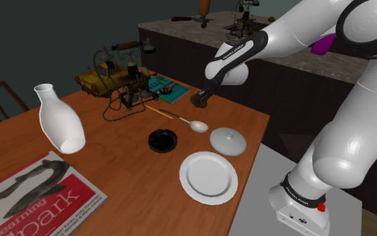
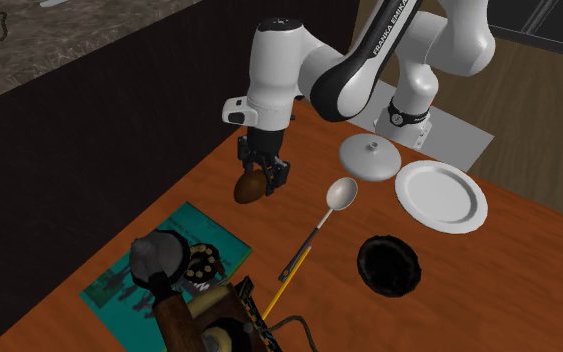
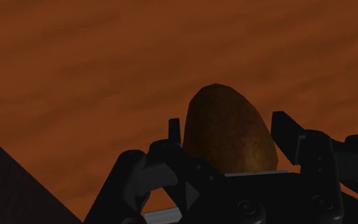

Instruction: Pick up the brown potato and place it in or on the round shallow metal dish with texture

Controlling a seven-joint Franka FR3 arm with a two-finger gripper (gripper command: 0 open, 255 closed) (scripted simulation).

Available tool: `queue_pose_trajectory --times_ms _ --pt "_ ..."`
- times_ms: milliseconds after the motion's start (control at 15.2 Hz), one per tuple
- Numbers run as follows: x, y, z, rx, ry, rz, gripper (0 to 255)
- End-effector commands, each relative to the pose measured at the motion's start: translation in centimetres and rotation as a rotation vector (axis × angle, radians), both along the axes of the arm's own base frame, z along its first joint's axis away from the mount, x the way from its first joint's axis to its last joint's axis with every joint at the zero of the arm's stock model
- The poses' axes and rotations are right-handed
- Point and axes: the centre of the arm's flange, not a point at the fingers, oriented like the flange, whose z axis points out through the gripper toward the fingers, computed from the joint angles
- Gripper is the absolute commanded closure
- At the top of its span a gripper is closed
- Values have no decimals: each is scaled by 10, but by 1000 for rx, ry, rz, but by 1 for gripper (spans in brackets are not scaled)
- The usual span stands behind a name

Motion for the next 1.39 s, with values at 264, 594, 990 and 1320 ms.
queue_pose_trajectory --times_ms 264,594,990,1320 --pt "0 0 -1 0 1 0 255" --pt "0 0 5 0 1 0 255" --pt "0 0 37 0 1 0 255" --pt "0 0 63 0 1 0 255"
